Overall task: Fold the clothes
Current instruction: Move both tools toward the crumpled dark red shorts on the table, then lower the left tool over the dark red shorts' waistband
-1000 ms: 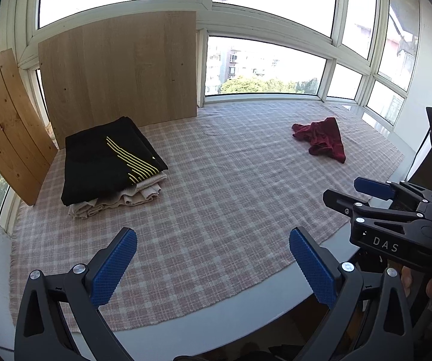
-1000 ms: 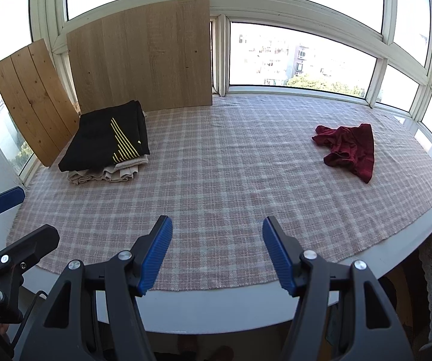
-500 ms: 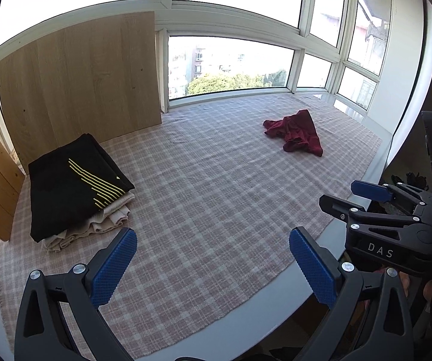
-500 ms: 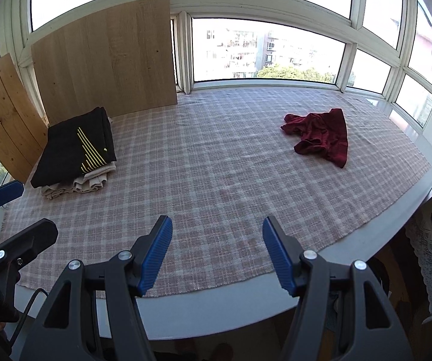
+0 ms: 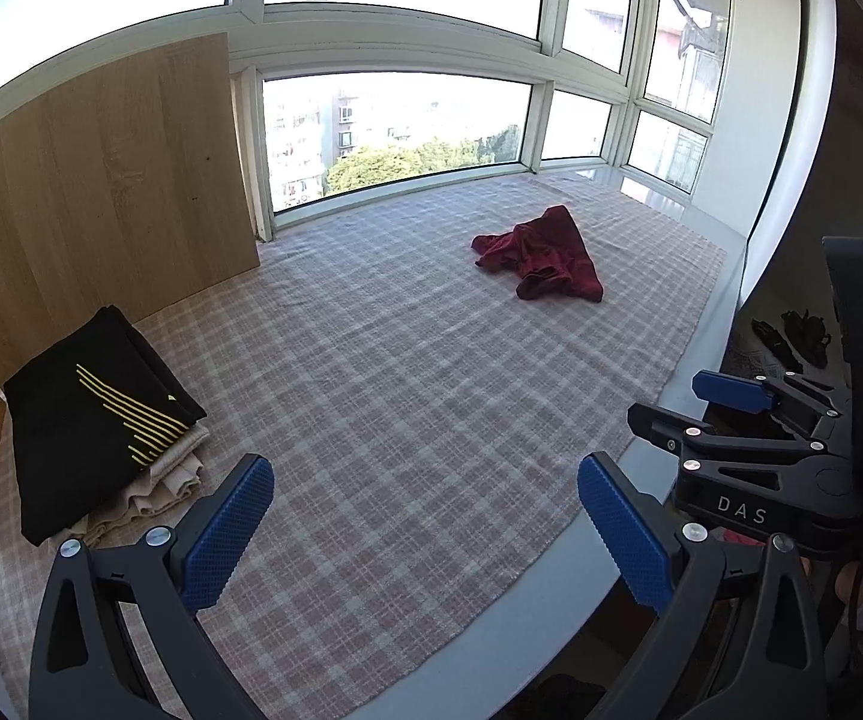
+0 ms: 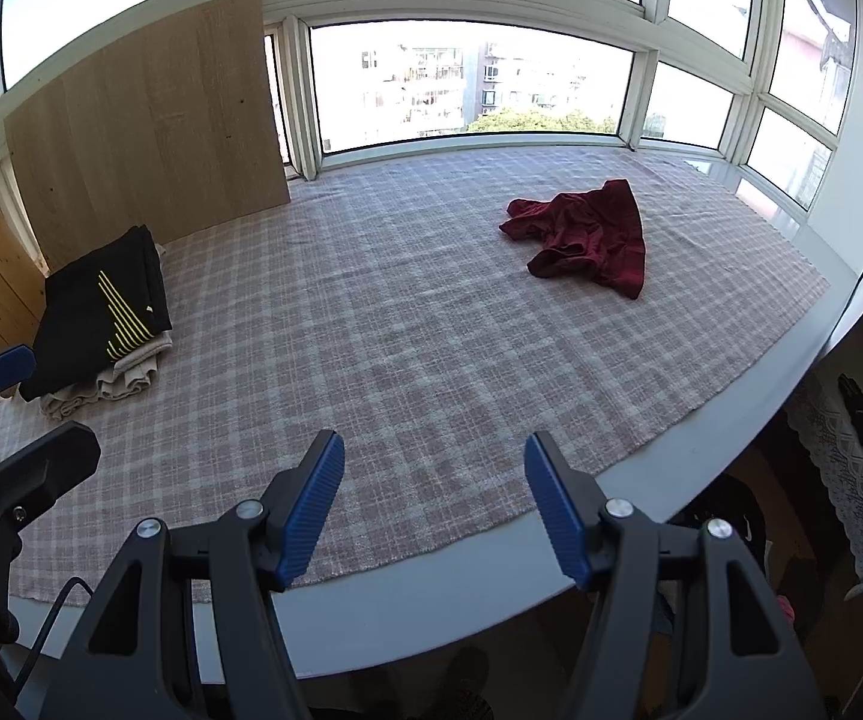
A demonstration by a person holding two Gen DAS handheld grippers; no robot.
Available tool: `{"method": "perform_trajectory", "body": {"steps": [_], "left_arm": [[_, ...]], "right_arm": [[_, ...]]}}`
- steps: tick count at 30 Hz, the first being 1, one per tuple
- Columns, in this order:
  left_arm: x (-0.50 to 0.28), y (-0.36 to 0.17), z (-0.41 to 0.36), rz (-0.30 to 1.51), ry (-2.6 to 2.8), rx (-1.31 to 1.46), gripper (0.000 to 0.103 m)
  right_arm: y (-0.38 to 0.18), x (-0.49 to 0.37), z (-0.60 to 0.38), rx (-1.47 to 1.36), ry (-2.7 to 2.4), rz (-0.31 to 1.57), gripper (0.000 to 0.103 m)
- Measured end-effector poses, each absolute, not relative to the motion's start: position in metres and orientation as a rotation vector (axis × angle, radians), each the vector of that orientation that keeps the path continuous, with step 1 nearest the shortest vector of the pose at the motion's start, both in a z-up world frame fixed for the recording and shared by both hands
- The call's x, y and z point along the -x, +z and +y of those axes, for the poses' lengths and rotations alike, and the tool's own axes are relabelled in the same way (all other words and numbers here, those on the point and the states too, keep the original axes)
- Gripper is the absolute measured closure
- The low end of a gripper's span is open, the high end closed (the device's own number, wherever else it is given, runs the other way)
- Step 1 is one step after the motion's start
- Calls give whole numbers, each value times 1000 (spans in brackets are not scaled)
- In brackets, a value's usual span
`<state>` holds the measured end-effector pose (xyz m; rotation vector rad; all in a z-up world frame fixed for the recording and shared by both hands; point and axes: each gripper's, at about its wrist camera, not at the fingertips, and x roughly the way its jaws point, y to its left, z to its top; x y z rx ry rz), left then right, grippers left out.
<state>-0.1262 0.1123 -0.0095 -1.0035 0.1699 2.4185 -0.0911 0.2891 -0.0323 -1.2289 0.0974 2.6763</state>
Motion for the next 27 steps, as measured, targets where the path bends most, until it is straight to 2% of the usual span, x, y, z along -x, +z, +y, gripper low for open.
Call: {"method": "perform_trajectory", "body": {"steps": [19, 27], "left_arm": [[184, -11, 260, 122, 2490, 1009, 1], [212, -8, 329, 157, 2513, 1011, 1]], "right_arm": [[-36, 164, 446, 1242, 2738, 9, 41], [-37, 194, 514, 1252, 2741, 13, 41]]}}
